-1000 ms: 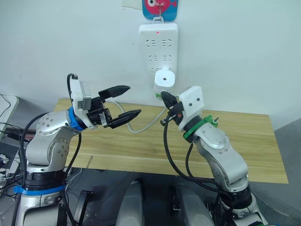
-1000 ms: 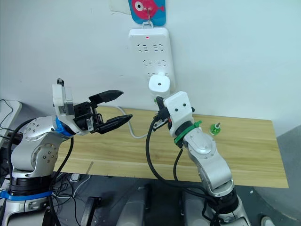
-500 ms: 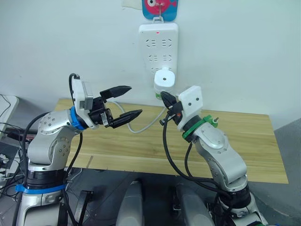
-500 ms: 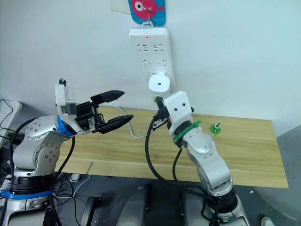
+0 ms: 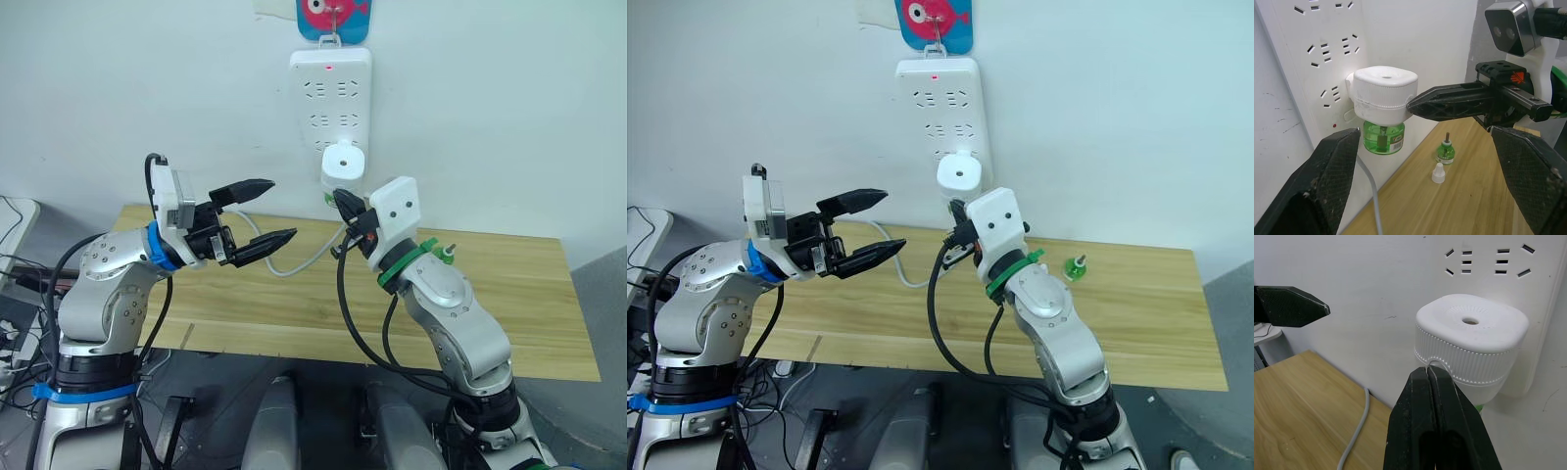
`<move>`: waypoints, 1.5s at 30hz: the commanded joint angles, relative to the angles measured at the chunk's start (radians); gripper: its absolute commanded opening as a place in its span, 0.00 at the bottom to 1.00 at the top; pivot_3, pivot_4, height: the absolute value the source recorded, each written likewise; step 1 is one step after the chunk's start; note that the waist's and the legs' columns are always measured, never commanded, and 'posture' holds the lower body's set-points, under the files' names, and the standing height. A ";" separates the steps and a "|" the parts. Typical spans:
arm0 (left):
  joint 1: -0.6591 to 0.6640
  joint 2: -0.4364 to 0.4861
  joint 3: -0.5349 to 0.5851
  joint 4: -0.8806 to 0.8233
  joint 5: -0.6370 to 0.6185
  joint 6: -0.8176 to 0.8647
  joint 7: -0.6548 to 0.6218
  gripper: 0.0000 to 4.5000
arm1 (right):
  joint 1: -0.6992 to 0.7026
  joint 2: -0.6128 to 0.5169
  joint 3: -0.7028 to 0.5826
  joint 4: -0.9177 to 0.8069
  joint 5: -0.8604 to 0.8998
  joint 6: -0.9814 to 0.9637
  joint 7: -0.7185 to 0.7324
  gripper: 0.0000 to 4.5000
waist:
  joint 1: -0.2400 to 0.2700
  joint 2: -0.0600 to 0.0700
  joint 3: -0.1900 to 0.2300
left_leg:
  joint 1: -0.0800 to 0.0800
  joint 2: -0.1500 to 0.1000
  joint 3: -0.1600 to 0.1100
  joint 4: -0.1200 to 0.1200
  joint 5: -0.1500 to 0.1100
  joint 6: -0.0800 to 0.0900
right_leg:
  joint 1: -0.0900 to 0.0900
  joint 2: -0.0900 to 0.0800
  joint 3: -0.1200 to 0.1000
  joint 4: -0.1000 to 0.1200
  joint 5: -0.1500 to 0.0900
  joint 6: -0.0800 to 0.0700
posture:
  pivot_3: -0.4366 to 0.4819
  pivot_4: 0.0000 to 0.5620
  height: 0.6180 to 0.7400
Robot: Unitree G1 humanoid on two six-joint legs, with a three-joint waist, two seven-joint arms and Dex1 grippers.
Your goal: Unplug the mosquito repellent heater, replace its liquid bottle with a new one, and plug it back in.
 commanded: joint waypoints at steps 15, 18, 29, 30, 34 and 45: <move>-0.014 -0.004 0.000 -0.010 -0.002 -0.023 -0.005 1.00 | -0.029 -0.013 -0.084 -0.001 -0.011 -0.035 -0.028 0.00 | 0.002 0.000 0.000 | 0.000 0.000 0.000 0.000 0.000 0.000 | 0.000 0.000 0.000 0.000 0.000 0.000 | 0.61 0.57 1.00; -0.015 -0.005 0.000 -0.009 0.000 -0.025 -0.004 1.00 | -0.030 -0.010 -0.073 -0.005 -0.006 -0.034 -0.021 0.00 | 0.002 0.000 0.000 | 0.000 0.000 0.000 0.000 0.000 0.001 | 0.000 0.000 0.000 0.000 0.000 0.000 | 0.61 0.57 1.00; -0.019 -0.008 -0.003 -0.001 0.004 -0.034 -0.007 1.00 | 0.001 -0.026 -0.042 -0.040 0.002 -0.022 0.013 0.00 | 0.002 0.000 0.000 | 0.000 0.000 0.000 0.000 0.000 0.001 | 0.000 0.000 0.000 0.000 0.000 0.000 | 0.60 0.57 1.00; -0.020 -0.008 -0.003 -0.001 0.004 -0.035 -0.007 1.00 | 0.001 -0.026 -0.042 -0.040 0.003 -0.022 0.013 0.00 | 0.002 0.000 0.000 | 0.000 0.000 0.000 0.000 0.000 0.001 | 0.000 0.000 0.000 0.000 0.000 0.000 | 0.60 0.57 1.00; -0.021 -0.010 -0.012 0.002 0.010 -0.055 -0.023 1.00 | 0.019 -0.038 -0.036 -0.057 0.008 -0.020 0.023 0.00 | 0.002 0.000 0.000 | 0.000 0.000 0.000 0.000 0.000 0.000 | 0.000 0.000 0.000 0.000 0.000 0.000 | 0.60 0.56 1.00; -0.016 -0.011 -0.014 0.004 0.011 -0.067 -0.023 1.00 | 0.043 -0.062 -0.033 -0.125 0.032 0.018 0.048 0.00 | 0.001 0.000 0.000 | 0.000 0.000 0.000 -0.005 0.001 -0.001 | 0.000 0.000 0.000 -0.002 0.000 0.000 | 0.60 0.54 1.00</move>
